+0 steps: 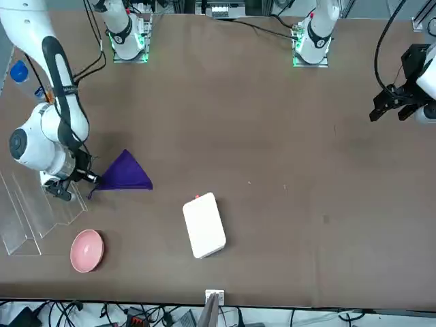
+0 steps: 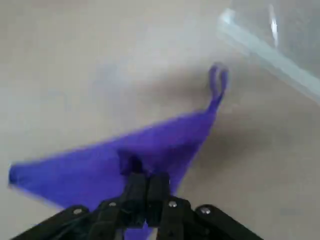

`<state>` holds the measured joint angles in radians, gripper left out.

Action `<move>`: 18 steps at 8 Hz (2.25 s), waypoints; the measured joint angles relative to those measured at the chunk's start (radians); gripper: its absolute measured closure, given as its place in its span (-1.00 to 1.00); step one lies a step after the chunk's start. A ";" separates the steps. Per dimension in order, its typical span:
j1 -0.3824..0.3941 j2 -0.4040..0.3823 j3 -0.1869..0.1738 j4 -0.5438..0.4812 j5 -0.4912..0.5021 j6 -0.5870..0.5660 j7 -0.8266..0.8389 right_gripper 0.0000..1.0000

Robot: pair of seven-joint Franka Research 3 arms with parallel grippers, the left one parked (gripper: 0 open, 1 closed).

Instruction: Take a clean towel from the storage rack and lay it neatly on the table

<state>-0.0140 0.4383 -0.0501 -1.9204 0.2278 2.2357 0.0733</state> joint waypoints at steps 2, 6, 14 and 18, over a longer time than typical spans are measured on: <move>0.050 -0.049 0.002 -0.001 0.000 -0.182 0.001 0.96; 0.178 -0.098 0.011 -0.082 0.005 -0.283 0.003 0.96; 0.266 -0.123 0.012 -0.144 0.028 -0.279 0.005 0.30; 0.266 -0.162 0.009 -0.081 0.022 -0.240 0.005 -1.00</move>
<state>0.2520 0.2766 -0.0406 -2.0017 0.2502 1.9957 0.0786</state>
